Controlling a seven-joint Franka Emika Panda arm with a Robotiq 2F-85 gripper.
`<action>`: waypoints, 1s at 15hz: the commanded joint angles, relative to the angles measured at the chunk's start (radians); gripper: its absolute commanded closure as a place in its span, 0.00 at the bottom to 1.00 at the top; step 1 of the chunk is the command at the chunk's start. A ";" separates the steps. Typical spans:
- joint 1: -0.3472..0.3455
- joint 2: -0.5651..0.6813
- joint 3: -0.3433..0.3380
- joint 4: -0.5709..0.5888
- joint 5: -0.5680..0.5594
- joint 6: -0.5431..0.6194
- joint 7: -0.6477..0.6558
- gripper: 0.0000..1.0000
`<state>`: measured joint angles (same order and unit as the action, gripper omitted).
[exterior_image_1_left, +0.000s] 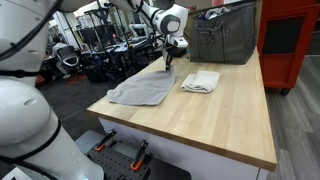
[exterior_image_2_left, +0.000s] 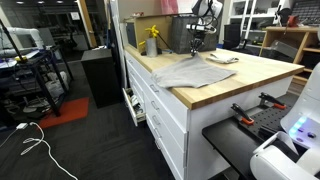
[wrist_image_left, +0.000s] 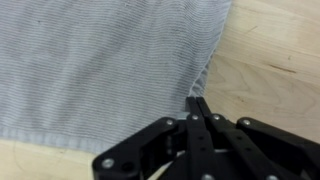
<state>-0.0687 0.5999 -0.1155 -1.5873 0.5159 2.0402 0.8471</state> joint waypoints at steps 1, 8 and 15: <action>-0.001 0.014 -0.012 0.056 -0.068 -0.007 0.083 0.99; -0.011 0.067 -0.031 0.149 -0.180 -0.036 0.177 0.99; -0.023 0.107 -0.035 0.241 -0.224 -0.046 0.203 0.70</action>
<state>-0.0837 0.6907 -0.1498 -1.4052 0.3150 2.0308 1.0124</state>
